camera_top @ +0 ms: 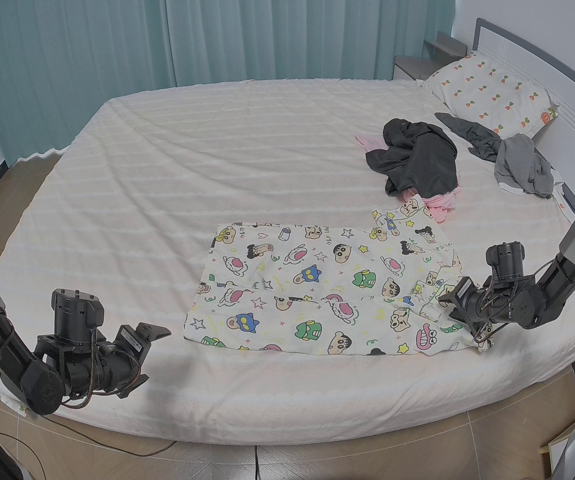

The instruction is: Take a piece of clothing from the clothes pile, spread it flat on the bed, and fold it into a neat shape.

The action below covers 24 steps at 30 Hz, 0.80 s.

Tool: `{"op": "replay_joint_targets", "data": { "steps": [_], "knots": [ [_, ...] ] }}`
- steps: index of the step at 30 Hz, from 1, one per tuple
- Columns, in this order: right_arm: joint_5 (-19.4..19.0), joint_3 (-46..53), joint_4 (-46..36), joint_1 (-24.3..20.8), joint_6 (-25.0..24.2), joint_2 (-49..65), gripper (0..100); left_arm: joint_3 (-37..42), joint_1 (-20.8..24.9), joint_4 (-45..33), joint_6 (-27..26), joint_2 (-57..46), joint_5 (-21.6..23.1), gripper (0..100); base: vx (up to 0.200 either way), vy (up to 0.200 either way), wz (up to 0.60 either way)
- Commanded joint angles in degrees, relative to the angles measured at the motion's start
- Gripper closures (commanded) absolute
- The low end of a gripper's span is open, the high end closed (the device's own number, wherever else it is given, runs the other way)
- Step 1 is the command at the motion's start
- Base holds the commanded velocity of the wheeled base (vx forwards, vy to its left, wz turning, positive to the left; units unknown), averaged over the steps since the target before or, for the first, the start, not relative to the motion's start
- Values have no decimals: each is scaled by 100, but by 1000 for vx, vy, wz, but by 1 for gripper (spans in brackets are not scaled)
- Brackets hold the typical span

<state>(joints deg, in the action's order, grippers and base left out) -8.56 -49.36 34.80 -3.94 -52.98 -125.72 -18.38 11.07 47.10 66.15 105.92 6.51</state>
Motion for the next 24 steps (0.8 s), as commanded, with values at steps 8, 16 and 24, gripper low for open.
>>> {"op": "replay_joint_targets", "data": {
  "steps": [8, 16, 24],
  "knots": [
    [-6, -197, 70, -19, 51, -207, 0, 1, 1, 0, 4, 78, -9, 0, 0, 0, 0],
    [12, -496, 62, -46, 51, -480, 100, 10, -8, 0, 4, 104, -18, 0, 0, 0, 0],
    [12, -522, 35, -28, 130, -515, 100, 89, -26, 141, 4, 104, -18, 0, 0, 0, 0]
  ]
}}
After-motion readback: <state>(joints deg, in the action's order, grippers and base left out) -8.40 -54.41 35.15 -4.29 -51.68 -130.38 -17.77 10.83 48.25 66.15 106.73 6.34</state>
